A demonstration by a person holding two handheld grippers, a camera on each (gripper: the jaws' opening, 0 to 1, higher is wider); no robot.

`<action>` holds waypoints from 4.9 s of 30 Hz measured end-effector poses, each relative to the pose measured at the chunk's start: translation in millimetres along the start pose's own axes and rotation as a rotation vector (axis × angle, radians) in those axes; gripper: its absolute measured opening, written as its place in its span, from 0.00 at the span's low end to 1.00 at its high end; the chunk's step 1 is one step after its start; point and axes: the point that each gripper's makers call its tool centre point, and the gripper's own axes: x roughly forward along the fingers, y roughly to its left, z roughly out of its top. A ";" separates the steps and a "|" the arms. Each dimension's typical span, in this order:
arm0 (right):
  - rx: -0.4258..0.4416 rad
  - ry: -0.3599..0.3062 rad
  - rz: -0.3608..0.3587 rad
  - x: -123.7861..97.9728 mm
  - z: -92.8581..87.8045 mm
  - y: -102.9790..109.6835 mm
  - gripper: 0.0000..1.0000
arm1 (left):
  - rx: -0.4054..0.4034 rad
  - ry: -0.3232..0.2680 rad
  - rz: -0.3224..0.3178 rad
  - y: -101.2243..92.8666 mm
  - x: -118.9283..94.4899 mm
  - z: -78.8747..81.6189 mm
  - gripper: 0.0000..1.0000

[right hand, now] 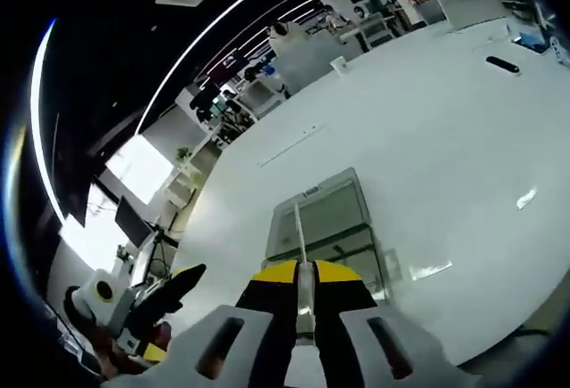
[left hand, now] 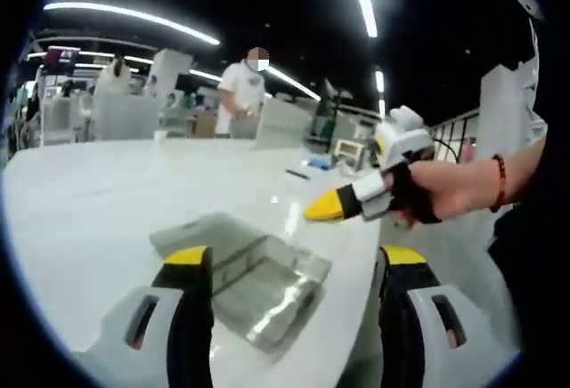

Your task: Insert the divider into the dual guide fixture by aligning both edges with the guide slots and pushing it downward to the bottom, including one-sided entry, uneven engagement, binding, and posture correction.

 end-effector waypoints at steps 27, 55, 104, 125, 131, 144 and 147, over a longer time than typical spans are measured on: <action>-0.089 0.079 -0.103 26.2 -16.6 -20.6 0.01 | -0.025 0.000 0.026 20.2 -2.6 -0.1 0.77; -0.149 0.113 -0.140 38.0 -23.6 -27.3 0.01 | -0.031 0.023 0.055 31.6 -4.6 -5.4 0.75; -0.237 -0.048 -0.177 34.5 -15.5 -22.7 0.00 | -0.058 0.038 0.022 31.7 4.1 -7.0 0.72; -0.282 -0.064 -0.183 36.1 -16.6 -20.7 0.00 | -0.060 0.035 0.028 33.1 1.4 -6.3 0.72; -0.297 -0.061 -0.193 36.8 -17.9 -22.2 0.00 | -0.060 0.033 0.035 34.1 0.6 -5.2 0.72; -0.301 -0.002 -0.189 38.9 -26.5 -22.1 0.01 | -0.062 0.032 0.024 30.9 3.1 -4.5 0.72; -0.299 0.021 -0.188 39.2 -26.8 -21.5 0.01 | -0.064 0.030 0.022 30.7 3.5 -3.9 0.72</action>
